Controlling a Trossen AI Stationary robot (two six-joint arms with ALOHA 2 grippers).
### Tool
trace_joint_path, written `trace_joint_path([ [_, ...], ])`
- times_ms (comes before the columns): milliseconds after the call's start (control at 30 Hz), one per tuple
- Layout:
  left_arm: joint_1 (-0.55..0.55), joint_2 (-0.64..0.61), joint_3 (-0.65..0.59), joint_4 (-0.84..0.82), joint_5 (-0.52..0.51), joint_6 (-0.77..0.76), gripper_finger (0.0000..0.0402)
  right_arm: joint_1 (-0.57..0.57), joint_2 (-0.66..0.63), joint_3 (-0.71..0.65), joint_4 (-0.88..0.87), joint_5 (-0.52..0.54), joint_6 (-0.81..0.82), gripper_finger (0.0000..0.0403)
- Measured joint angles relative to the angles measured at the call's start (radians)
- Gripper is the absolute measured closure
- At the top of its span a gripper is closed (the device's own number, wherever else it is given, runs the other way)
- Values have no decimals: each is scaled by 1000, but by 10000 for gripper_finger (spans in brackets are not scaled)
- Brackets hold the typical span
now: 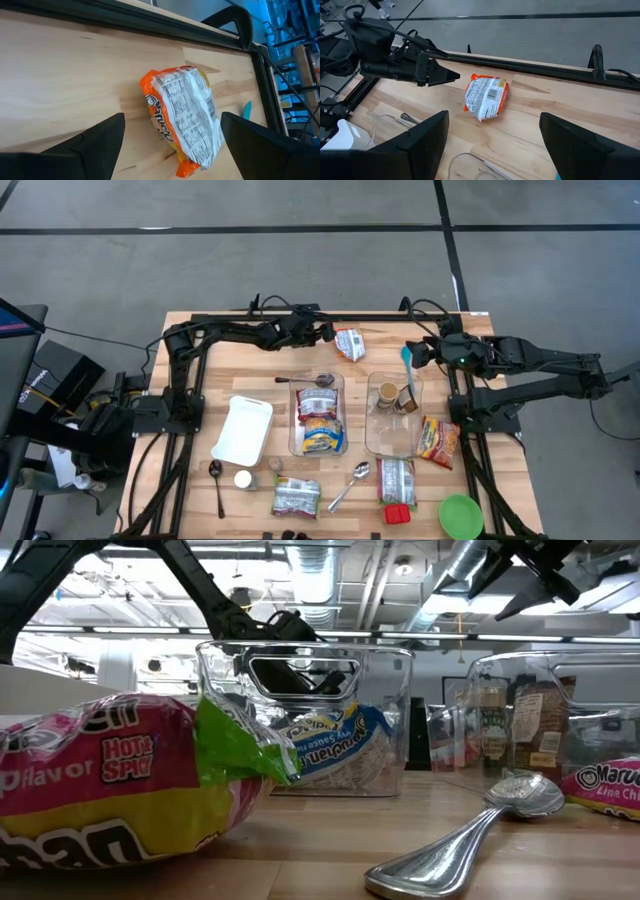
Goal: Pick & Place Food Item
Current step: Put the orange noodle pack into the left transparent bin
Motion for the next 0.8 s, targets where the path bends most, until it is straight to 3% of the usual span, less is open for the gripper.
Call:
trace_joint_path([
  [333, -63, 0, 39, -56, 66, 0, 78, 0, 0, 0, 0, 0, 0, 98],
  [667, -111, 0, 249, -240, 67, 73, 78, 1, 0, 0, 0, 0, 0, 98],
  [800, -111, -2, 328, -284, 13, 124, 78, 1, 0, 0, 0, 0, -2, 98],
])
